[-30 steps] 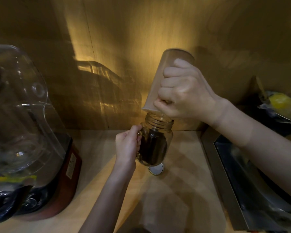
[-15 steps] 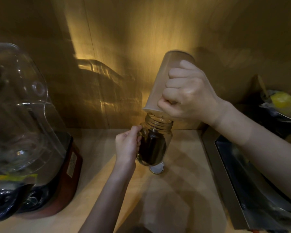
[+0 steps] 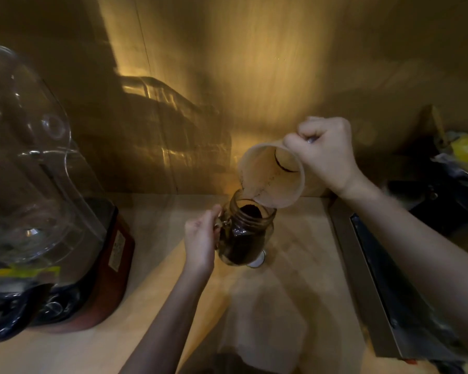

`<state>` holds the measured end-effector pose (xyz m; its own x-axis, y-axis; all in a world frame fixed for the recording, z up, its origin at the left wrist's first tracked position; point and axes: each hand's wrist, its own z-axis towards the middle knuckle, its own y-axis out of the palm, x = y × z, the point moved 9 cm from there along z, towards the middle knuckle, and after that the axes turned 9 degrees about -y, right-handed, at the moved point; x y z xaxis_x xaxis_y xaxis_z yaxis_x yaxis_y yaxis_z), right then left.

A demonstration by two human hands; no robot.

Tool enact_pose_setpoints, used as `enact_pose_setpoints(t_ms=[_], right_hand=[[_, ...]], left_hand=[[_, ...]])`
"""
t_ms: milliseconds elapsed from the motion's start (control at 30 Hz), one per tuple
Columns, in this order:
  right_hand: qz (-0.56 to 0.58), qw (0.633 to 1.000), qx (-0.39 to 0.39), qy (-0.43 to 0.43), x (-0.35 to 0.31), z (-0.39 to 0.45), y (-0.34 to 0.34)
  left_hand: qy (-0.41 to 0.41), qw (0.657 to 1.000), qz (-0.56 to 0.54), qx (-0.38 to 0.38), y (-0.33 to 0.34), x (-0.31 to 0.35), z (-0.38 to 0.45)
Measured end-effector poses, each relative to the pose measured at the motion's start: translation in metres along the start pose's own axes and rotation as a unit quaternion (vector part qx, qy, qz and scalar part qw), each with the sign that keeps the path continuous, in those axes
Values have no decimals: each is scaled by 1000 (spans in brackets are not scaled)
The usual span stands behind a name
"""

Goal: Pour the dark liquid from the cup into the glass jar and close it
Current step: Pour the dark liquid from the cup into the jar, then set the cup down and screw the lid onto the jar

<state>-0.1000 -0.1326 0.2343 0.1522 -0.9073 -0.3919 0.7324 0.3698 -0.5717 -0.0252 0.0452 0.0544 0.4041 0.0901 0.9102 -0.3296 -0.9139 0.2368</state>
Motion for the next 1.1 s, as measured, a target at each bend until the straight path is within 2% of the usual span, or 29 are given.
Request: enact_pose_setpoints(t_ms=[100,200,333,433,533,600,733,867,1100], right_hand=[[80,986,26,141,51,-21,9],[124,948,49,290,100,-58,23],[149,899,60,408,133,-98,54],[169,866,95,460,150,-122,75],[181,836,108,507,160,-149,101],[192,816,116,532,166,-166,119],[195,788,97,576,176,-193,154],[192,773,97,596,182,-208,177],[165,783,104,590,185,-218,191]], left_hand=[[-17,999,-31,17,-11,-10,2],[-10,995,-88,46,-34,-14,14],[-10,995,-12,100,-42,-28,32],[-70,988,-45,132,-37,-48,33],[-62,989,-11,136,-32,-51,39],[-87,984,4,155,-35,-61,46],[-73,984,71,144,-38,-77,53],[-131,980,80,128,-50,-109,54],[-203,966,101,122,-58,-150,54]])
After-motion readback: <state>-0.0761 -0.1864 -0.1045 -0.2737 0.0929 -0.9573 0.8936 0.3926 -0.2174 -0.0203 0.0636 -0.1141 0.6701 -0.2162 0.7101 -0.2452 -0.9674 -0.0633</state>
